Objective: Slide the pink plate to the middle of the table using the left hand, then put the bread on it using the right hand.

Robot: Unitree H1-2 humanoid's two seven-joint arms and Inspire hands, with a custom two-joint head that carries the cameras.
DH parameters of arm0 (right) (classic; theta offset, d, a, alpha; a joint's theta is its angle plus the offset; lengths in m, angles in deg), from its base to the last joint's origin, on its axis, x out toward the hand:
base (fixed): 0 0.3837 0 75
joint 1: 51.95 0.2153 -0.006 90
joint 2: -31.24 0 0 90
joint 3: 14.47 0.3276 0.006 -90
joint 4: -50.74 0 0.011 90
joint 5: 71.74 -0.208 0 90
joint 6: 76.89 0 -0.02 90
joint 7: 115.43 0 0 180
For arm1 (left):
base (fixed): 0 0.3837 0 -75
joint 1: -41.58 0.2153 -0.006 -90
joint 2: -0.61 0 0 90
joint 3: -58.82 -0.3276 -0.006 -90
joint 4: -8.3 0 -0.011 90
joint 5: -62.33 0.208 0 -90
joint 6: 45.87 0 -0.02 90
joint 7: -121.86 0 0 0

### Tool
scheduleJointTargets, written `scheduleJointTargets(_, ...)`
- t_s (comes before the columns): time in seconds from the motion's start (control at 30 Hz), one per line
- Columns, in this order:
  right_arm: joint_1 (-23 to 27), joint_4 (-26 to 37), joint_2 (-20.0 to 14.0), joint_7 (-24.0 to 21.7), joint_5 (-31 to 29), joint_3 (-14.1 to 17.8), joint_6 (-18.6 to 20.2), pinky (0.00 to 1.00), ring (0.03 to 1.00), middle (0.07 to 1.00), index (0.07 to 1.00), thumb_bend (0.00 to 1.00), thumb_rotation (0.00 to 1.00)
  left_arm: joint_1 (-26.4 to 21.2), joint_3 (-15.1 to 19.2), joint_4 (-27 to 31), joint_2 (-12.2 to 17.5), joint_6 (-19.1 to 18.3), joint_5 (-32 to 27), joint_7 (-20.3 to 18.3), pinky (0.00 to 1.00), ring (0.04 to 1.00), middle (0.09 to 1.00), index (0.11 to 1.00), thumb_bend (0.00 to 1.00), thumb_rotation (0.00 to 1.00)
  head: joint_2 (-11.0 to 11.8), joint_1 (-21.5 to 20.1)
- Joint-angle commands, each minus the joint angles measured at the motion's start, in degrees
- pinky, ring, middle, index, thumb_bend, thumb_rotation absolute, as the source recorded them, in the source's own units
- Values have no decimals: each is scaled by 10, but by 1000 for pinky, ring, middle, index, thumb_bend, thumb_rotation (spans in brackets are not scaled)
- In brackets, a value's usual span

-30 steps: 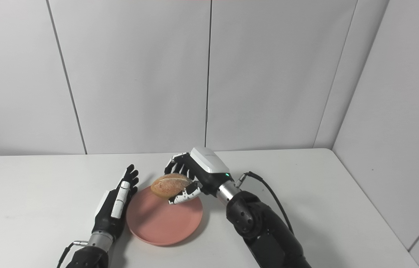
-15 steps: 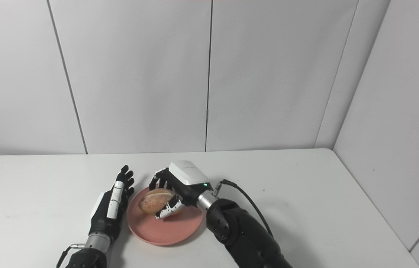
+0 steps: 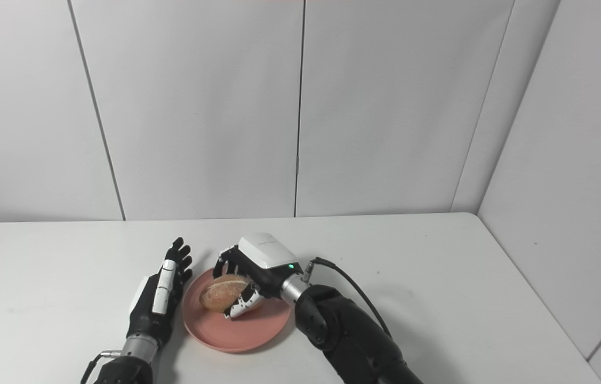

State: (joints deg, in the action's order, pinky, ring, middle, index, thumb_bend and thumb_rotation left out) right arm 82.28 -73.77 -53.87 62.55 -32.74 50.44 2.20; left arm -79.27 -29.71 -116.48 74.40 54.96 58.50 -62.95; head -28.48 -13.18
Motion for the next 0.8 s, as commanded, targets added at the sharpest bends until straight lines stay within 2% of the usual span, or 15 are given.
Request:
scheduleJointTargets(0.0,30,20,-11,8,-2,3,-26,511,629,651,548,553,166,2,-2,-2,-3,4,-2,-1,999,999,1000,1000,683,1000,-1,1)
scheduleJointTargets(0.03,29,23,-13,11,0,2,-31,564,685,712,660,641,285,2,-3,-2,-3,3,-1,-1,1000,1000,1000,1000,680,1000,-1,1)
scheduleJointTargets(0.07,29,26,-16,13,1,2,-36,590,710,741,710,678,347,1,-3,-2,-2,2,-1,0,1000,1000,1000,1000,680,1000,0,1)
scheduleJointTargets(0.1,27,31,-18,15,3,1,-39,595,715,746,717,683,359,1,-3,-2,-3,2,-1,0,1000,1000,1000,1000,680,1000,0,1)
scheduleJointTargets(0.13,26,39,-21,16,4,2,-42,661,764,795,767,707,475,1,-3,-4,-2,3,-2,-1,999,1000,1000,1000,678,1000,0,2)
scheduleJointTargets(0.17,25,44,-23,16,4,2,-44,705,796,822,790,715,535,0,-3,-5,-2,4,-2,-2,996,1000,1000,1000,676,1000,0,2)
scheduleJointTargets(0.27,22,58,-27,11,1,4,-44,776,844,860,833,725,625,-1,-4,-10,-1,12,0,-2,988,1000,1000,1000,670,1000,2,0)
scheduleJointTargets(0.37,19,73,-33,14,4,5,-48,773,833,858,850,728,654,-2,-4,-13,-2,14,-2,-3,989,1000,1000,1000,676,1000,3,1)
scheduleJointTargets(0.5,11,96,-40,7,-1,9,-45,824,849,868,878,740,694,-3,-6,-15,-2,15,2,0,988,1000,1000,1000,681,1000,4,2)
scheduleJointTargets(0.63,-2,129,-47,-13,-16,17,-37,830,857,880,946,743,651,-1,-4,-10,-4,7,-2,0,991,1000,1000,1000,675,1000,4,3)
scheduleJointTargets(0.77,-22,166,-49,-22,-26,35,-22,815,872,898,961,738,629,1,-4,-7,-3,7,-2,0,990,1000,1000,1000,674,1000,3,2)
